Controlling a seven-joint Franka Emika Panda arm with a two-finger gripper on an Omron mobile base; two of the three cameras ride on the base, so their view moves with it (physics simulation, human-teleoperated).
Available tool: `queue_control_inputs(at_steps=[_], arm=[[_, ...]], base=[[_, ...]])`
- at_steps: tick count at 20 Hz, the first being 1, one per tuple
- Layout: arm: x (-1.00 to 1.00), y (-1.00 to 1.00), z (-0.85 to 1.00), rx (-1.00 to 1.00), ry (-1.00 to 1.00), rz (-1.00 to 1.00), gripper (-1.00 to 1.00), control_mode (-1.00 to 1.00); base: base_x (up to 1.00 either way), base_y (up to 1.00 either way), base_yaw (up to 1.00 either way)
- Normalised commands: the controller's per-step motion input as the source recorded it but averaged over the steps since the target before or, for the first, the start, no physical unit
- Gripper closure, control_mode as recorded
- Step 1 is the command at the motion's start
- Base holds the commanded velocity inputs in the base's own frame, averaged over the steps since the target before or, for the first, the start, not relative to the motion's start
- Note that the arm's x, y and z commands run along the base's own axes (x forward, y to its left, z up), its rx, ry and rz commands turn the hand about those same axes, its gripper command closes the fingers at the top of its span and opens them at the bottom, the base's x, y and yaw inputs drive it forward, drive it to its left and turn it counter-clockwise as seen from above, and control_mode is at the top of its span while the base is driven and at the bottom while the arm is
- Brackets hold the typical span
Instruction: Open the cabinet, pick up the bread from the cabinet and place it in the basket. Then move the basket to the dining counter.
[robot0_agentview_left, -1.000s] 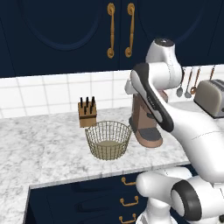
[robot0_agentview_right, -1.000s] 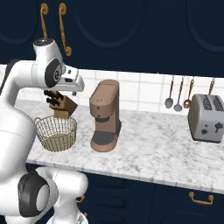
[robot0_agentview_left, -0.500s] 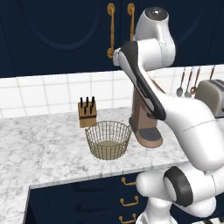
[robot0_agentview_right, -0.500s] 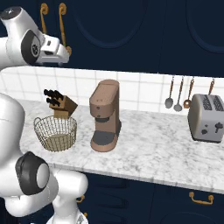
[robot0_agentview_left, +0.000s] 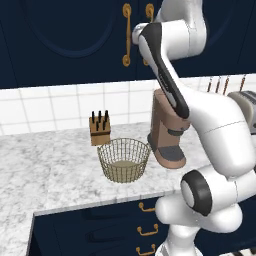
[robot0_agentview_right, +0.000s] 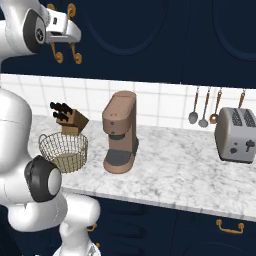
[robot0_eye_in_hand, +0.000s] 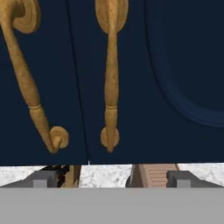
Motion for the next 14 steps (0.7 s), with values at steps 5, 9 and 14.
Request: queue_control_inputs(at_steps=[5,9,14], arm=[[0.2,-0.19,0.0,0.06,-0.01,0.0,-1.0,-1.0],[0.22,0.04,-0.14,0.0,-0.11,0.0,-1.0,-1.0],[0.45,0.17,-0.23,-0.01,-0.11,0.0,-1.0,-1.0]], base=[[0.0,0.0,0.0],[0.0,0.0,0.0],[0.0,0.0,0.0]])
